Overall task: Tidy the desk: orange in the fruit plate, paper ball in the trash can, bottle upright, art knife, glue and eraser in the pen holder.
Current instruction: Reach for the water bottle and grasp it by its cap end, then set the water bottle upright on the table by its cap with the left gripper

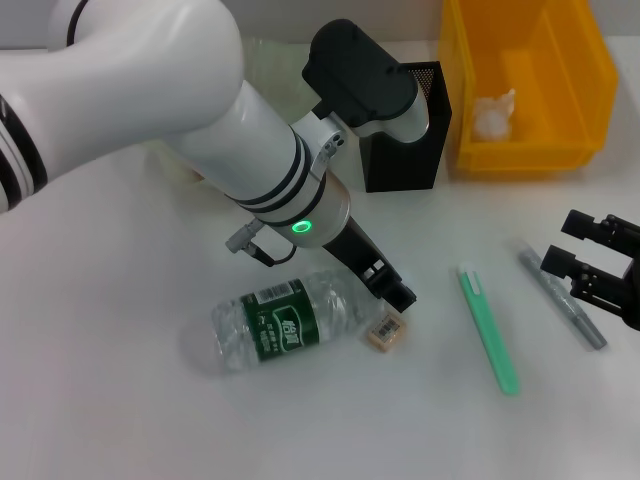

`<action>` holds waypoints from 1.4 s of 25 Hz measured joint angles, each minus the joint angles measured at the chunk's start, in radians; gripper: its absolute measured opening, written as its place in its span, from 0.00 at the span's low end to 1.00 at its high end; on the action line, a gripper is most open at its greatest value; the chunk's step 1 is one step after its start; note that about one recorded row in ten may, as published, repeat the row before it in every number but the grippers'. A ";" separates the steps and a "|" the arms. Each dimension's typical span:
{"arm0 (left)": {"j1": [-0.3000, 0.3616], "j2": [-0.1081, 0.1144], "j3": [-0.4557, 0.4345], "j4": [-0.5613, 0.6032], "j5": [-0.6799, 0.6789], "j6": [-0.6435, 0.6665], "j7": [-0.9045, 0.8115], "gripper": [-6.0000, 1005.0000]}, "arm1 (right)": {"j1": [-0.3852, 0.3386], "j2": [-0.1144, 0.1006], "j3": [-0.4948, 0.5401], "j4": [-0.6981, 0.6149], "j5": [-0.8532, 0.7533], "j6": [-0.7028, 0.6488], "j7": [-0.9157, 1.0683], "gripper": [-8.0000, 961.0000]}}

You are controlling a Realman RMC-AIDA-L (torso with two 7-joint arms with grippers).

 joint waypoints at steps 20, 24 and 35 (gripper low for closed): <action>0.028 0.000 0.011 0.024 0.003 -0.032 0.026 0.45 | 0.005 0.000 0.007 0.003 0.000 0.005 0.000 0.68; 0.056 0.001 0.007 0.067 0.003 -0.029 0.039 0.45 | 0.005 0.000 0.007 0.007 0.000 0.007 0.000 0.68; 0.314 0.005 -0.177 0.326 -0.050 -0.062 0.236 0.45 | 0.007 0.002 0.017 0.010 0.008 0.014 0.000 0.68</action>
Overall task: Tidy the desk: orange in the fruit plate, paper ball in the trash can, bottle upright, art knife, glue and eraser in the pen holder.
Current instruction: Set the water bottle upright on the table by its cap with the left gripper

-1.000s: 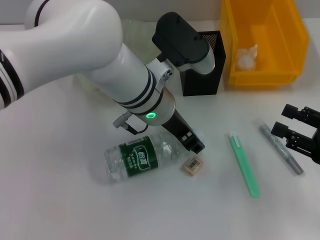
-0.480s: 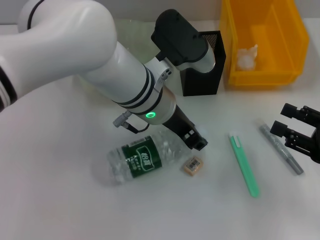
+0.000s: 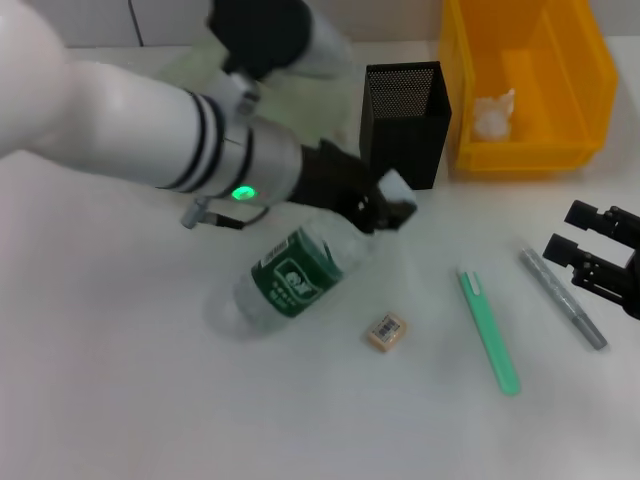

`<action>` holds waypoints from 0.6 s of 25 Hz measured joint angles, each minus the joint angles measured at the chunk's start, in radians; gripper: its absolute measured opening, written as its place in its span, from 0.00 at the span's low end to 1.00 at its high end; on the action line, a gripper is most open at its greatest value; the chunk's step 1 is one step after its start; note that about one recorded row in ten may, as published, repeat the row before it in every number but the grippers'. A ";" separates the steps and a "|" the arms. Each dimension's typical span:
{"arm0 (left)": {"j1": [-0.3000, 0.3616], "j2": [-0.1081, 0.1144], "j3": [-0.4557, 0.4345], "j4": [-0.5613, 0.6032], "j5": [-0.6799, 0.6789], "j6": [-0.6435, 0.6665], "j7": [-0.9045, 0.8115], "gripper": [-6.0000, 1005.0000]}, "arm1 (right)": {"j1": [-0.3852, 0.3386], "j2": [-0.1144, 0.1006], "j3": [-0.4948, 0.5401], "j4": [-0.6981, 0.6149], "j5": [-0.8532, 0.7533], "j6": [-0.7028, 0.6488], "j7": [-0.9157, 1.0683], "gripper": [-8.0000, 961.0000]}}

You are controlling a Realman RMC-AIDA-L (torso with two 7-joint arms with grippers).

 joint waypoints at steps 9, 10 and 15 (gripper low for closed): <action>0.125 0.002 -0.108 -0.010 -0.221 -0.069 0.248 0.45 | 0.024 0.002 0.020 0.016 0.001 0.000 0.003 0.68; 0.134 0.002 -0.113 -0.014 -0.237 -0.073 0.267 0.45 | 0.026 0.002 0.022 0.018 0.001 0.001 0.005 0.68; 0.175 0.003 -0.142 -0.064 -0.367 -0.092 0.407 0.45 | 0.030 0.003 0.034 0.025 0.001 0.002 0.006 0.68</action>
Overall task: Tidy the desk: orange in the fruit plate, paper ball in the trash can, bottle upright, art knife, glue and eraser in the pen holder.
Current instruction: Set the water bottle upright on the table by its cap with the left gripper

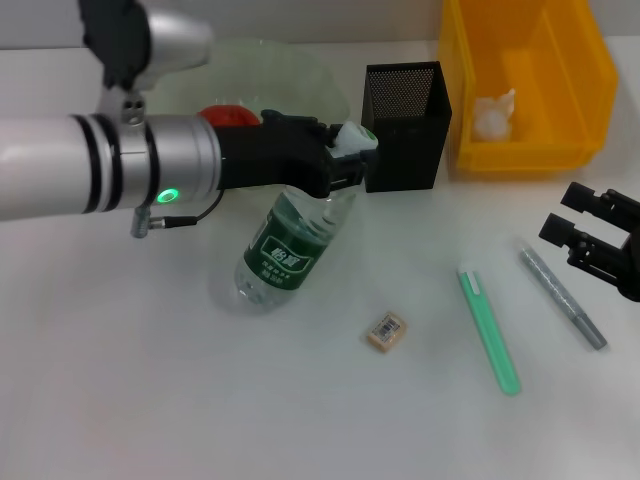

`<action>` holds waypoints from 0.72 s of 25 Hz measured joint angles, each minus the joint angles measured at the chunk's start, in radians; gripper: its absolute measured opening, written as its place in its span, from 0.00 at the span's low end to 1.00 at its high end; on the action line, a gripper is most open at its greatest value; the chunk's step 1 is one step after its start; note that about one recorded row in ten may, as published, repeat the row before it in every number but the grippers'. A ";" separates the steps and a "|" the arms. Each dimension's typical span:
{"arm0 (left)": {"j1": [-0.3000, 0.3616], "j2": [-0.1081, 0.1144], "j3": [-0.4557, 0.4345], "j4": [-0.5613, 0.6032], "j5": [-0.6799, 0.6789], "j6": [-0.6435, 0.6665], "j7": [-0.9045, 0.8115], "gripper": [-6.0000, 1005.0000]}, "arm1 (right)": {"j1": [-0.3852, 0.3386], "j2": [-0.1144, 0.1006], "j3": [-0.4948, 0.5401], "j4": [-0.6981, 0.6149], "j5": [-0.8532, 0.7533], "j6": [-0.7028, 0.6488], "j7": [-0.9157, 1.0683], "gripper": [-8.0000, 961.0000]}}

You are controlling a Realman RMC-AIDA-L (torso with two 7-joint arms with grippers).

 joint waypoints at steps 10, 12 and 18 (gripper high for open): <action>0.069 0.003 -0.089 -0.077 -0.285 0.046 0.264 0.45 | 0.009 0.004 0.025 0.012 0.000 0.006 -0.003 0.68; 0.072 0.003 -0.099 -0.080 -0.293 0.055 0.273 0.45 | 0.011 0.006 0.025 0.012 0.000 0.015 -0.004 0.68; 0.086 0.003 -0.126 -0.147 -0.401 0.101 0.399 0.45 | 0.016 0.008 0.025 0.023 0.000 0.035 -0.005 0.68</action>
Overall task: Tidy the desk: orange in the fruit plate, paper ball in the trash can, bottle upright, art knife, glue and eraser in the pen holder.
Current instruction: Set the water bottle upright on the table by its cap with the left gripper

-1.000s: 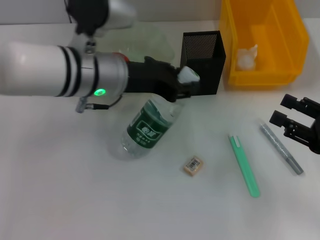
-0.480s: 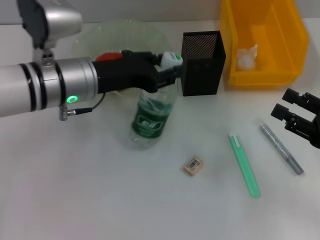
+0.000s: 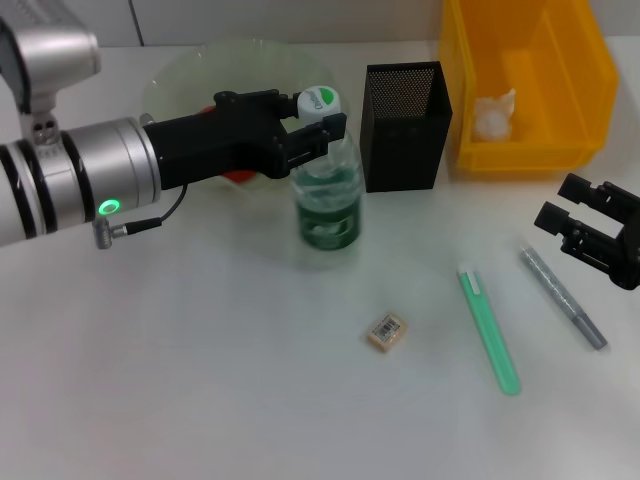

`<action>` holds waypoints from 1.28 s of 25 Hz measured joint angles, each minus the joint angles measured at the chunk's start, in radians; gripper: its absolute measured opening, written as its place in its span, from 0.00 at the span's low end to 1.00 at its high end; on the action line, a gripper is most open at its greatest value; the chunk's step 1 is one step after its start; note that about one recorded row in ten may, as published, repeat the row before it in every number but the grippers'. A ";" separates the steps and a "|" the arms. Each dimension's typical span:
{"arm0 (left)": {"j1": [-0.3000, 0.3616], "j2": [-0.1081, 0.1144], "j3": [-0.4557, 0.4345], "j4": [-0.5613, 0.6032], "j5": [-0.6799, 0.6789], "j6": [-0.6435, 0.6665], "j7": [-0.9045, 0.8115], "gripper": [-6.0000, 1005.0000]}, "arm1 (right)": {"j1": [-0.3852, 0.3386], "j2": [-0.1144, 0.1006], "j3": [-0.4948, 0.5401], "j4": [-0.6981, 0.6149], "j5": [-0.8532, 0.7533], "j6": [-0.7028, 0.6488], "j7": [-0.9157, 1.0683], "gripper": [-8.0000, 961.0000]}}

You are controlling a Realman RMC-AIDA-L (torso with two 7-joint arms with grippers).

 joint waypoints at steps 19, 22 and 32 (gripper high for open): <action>-0.006 -0.004 -0.186 -0.426 -0.332 0.293 0.554 0.45 | 0.034 0.002 0.000 0.039 0.001 0.018 -0.017 0.68; -0.007 -0.005 -0.187 -0.491 -0.399 0.324 0.647 0.45 | 0.043 0.002 -0.001 0.052 0.001 0.024 -0.027 0.68; -0.017 -0.009 -0.183 -0.624 -0.480 0.376 0.824 0.45 | 0.058 0.002 -0.001 0.074 0.002 0.045 -0.048 0.68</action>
